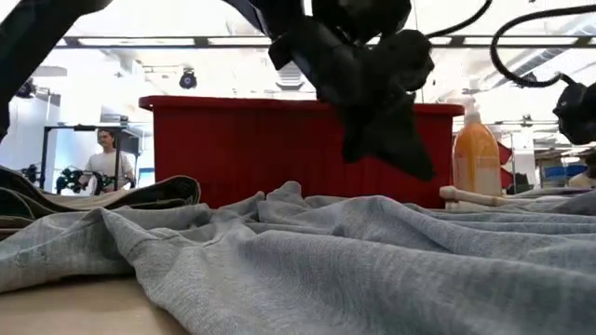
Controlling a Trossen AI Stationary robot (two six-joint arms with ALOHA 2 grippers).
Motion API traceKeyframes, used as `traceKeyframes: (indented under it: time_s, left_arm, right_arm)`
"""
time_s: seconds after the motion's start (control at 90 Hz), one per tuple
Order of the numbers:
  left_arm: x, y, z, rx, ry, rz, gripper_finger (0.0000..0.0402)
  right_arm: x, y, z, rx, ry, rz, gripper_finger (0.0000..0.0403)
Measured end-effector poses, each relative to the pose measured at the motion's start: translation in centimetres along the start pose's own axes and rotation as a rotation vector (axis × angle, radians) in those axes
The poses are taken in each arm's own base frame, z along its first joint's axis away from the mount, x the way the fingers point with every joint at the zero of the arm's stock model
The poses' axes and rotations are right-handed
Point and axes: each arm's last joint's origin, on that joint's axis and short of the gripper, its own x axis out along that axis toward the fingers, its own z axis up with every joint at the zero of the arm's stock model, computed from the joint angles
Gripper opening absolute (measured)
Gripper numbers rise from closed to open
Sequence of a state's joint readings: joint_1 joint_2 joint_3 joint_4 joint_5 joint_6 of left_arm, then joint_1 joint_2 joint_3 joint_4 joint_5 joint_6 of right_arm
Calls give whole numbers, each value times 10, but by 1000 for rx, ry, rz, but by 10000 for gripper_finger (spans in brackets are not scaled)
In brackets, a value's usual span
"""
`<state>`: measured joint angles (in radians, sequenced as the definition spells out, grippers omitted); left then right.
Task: Fold laundry
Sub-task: Fold the gray shirt
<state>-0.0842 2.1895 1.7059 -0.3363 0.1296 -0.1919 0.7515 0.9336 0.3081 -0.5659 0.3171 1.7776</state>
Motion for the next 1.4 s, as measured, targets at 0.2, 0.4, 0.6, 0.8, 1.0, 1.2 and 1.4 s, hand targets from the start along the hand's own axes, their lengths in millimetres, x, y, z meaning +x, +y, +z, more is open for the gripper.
traceKeyframes:
  time_s: [0.2,0.4,0.6,0.8,1.0,1.2,1.4]
  left_arm:
    - [5,3,-9,-57,-2,80,0]
    - [14,10,-21,-124,6,94,0]
    - [27,11,-44,-177,69,106,0]
    - [26,11,-59,-212,129,119,0]
    - [23,11,-61,-197,163,126,0]
    - [20,11,-63,-158,196,131,0]
    - [20,11,-66,-141,223,136,0]
  right_arm:
    - [-3,7,2,-12,-87,48,185]
    - [-2,11,1,-29,-94,63,133]
    - [-2,9,1,-41,-88,42,89]
    - [-8,15,0,-102,-23,43,29]
    - [-13,17,-1,-166,19,26,3]
    - [-14,15,-1,-209,40,8,1]
    - [-23,18,-6,-381,137,97,0]
